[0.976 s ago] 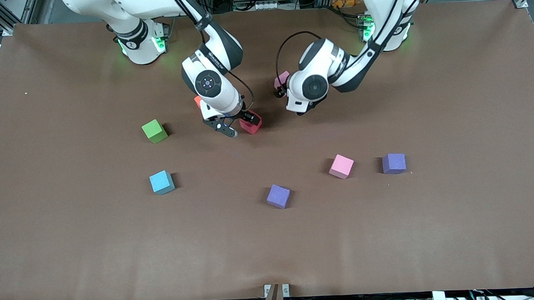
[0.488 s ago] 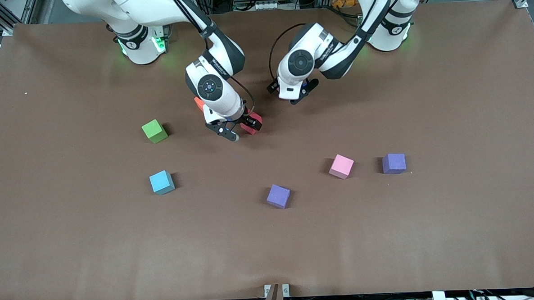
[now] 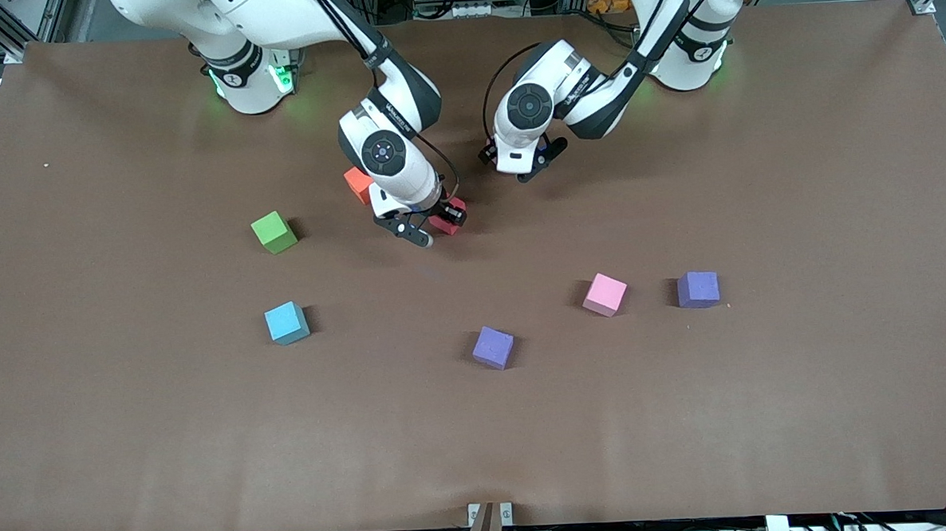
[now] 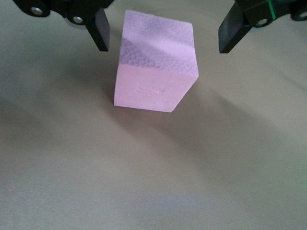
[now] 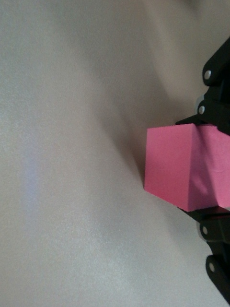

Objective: Arrange blocks into number 1
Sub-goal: 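Set pale pink down with the left gripper while the right gripper holds magenta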

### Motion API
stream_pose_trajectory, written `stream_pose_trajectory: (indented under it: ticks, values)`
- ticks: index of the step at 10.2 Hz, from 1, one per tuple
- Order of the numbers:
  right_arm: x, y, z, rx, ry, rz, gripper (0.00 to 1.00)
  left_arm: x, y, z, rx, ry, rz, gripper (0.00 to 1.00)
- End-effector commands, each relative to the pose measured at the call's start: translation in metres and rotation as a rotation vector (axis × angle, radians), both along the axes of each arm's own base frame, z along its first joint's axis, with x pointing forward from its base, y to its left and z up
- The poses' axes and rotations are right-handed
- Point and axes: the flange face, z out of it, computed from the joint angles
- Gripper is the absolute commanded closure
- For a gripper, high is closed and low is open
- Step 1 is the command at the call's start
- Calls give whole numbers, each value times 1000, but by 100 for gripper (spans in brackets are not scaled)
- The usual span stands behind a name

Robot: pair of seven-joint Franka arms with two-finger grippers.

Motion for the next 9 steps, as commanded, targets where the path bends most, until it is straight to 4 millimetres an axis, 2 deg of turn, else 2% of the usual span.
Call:
stream_pose_trajectory:
  ticks: [1,4,5,6,7,8,9]
  values:
    - [16,-3,24,7,19,10,100,-4,0,-9,5,-24,16,0]
    - [65,-45,97,7,81,43,100,-7,-1,-16,11,-13,12,0]
    - [73,-54,115,8,84,60,100,-7,0,-17,12,-14,7,0]
    - [84,-69,130,13,77,66,100,-7,0,-18,15,-21,-7,6]
    - [96,-89,140,11,69,77,100,-5,1,-18,9,-23,-19,64]
    - [102,-100,149,16,66,108,100,-6,0,-19,9,-21,-21,90]
    - [107,-109,162,10,61,121,100,-7,-1,-20,9,-20,-23,100]
